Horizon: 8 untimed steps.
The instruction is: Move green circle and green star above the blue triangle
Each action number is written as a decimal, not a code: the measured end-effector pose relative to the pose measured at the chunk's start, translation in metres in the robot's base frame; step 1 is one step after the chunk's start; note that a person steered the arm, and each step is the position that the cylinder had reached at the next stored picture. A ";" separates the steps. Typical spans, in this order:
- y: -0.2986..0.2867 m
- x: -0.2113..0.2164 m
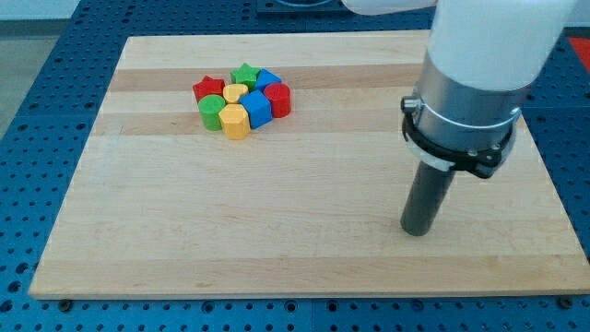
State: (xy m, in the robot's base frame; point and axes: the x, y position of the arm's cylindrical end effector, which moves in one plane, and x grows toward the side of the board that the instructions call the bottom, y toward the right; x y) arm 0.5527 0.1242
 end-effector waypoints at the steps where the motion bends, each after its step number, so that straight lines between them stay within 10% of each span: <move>1: 0.004 0.000; 8: -0.234 -0.088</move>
State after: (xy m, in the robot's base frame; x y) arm 0.4646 -0.1101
